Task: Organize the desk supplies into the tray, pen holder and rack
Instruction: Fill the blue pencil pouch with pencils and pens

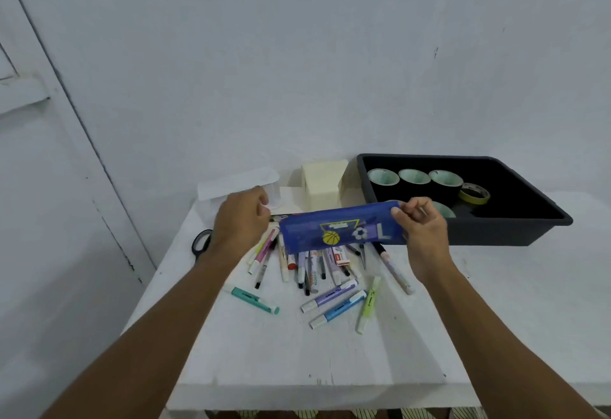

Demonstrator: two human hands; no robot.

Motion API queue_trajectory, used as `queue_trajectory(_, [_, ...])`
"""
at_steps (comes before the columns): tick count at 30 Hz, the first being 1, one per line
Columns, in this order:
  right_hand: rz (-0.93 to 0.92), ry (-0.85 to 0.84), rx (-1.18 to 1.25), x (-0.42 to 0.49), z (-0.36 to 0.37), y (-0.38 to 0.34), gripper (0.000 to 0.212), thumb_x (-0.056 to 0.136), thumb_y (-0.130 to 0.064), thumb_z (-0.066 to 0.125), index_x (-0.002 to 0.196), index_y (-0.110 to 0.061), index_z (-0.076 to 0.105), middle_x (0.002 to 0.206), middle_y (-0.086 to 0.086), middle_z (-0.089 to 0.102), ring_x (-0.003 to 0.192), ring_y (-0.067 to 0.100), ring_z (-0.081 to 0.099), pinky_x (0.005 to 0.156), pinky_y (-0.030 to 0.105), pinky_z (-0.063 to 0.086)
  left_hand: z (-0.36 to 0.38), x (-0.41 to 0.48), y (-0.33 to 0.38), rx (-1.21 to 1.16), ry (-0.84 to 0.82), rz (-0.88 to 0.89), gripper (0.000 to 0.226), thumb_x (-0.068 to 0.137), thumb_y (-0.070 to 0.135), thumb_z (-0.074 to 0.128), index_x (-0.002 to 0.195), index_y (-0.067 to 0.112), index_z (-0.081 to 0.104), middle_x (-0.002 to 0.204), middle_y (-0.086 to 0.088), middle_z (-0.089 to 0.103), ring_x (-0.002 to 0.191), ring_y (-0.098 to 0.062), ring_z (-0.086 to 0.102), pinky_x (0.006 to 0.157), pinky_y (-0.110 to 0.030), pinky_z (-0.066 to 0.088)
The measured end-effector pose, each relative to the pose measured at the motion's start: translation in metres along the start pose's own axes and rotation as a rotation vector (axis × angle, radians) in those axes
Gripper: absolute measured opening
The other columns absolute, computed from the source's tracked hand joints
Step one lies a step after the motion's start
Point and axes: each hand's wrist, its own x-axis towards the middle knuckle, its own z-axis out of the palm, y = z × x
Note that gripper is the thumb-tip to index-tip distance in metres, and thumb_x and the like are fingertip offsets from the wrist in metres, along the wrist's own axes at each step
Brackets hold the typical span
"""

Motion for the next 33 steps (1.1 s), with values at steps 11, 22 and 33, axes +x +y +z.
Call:
queue_trajectory(11, [0.261, 0.005, -0.18, -0.015, -0.016, 0.045, 0.013, 0.09, -0.002, 0.061, 0.096, -0.014, 0.059, 0.103, 0.01, 0.069, 0.101, 0.028, 0.066, 0.089, 0.048, 0.053, 0.044, -0.022, -0.036, -0.147, -0.441, 0.049, 0.034, 0.079, 0.02, 0.072, 0.11, 0.017, 0.059, 0.099, 0.003, 0.056, 0.086, -0.014, 0.053, 0.071, -0.021, 0.042])
queue_trajectory(22, [0.048, 0.065, -0.615, -0.025, -0.009, 0.036, 0.012, 0.095, -0.012, 0.058, 0.104, -0.019, 0.057, 0.102, 0.0, 0.068, 0.095, 0.015, 0.066, 0.078, 0.031, 0.056, 0.074, -0.008, -0.021, -0.309, -0.19, 0.105, 0.008, 0.095, 0.012, 0.054, 0.095, 0.011, 0.046, 0.07, 0.002, 0.052, 0.064, -0.022, 0.05, 0.054, -0.022, 0.032])
queue_trajectory(33, [-0.125, 0.309, -0.646, 0.071, -0.109, -0.036, 0.015, 0.092, -0.014, 0.064, 0.107, -0.014, 0.063, 0.095, 0.003, 0.07, 0.087, 0.018, 0.067, 0.075, 0.034, 0.057, 0.117, 0.056, 0.14, -0.444, -0.156, 0.128, 0.028, 0.08, 0.007, 0.067, 0.107, 0.012, 0.069, 0.095, -0.006, 0.072, 0.081, -0.021, 0.066, 0.075, -0.024, 0.049])
